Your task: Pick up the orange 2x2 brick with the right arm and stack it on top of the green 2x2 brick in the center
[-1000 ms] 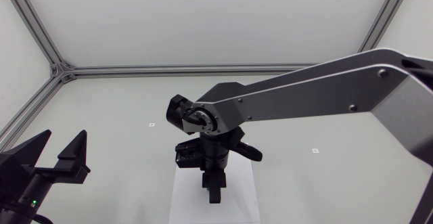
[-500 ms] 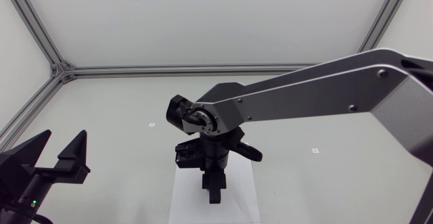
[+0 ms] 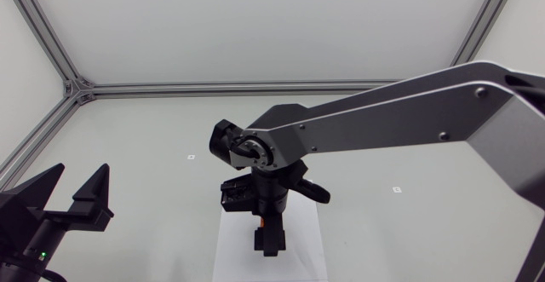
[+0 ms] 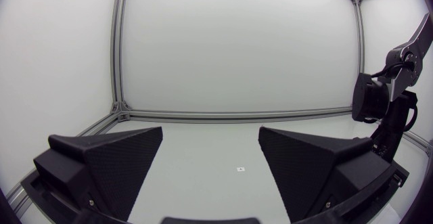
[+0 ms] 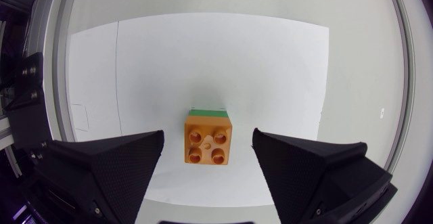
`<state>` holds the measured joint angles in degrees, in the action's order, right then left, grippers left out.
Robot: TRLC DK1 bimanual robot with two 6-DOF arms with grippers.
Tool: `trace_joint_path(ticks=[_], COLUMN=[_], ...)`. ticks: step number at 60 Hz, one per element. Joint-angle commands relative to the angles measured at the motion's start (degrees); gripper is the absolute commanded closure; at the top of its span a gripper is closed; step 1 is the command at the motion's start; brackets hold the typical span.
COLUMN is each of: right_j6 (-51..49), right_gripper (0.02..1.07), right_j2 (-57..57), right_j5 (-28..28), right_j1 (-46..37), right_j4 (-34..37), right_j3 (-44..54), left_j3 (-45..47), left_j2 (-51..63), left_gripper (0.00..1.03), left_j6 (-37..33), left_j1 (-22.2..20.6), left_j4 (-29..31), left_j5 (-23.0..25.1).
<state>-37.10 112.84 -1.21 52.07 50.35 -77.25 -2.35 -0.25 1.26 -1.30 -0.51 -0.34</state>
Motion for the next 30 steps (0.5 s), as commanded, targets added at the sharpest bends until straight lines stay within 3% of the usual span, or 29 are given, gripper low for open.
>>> trace_joint_path(ticks=[1, 30], right_j6=[-0.3, 1.2], right_gripper=[0.06, 0.06], right_j2=[-1.4, -11.4], right_j5=[0.4, 0.5], right_j1=[0.3, 0.6], right_j4=[0.3, 8.6], right_j3=[0.9, -2.4], left_j3=[2.3, 2.3], left_j2=[-0.5, -0.5], left_gripper=[0.04, 0.04], left_j6=[-0.7, -0.7], left_j1=[0.2, 0.2], left_j4=[0.9, 0.9], left_j5=[0.3, 0.3])
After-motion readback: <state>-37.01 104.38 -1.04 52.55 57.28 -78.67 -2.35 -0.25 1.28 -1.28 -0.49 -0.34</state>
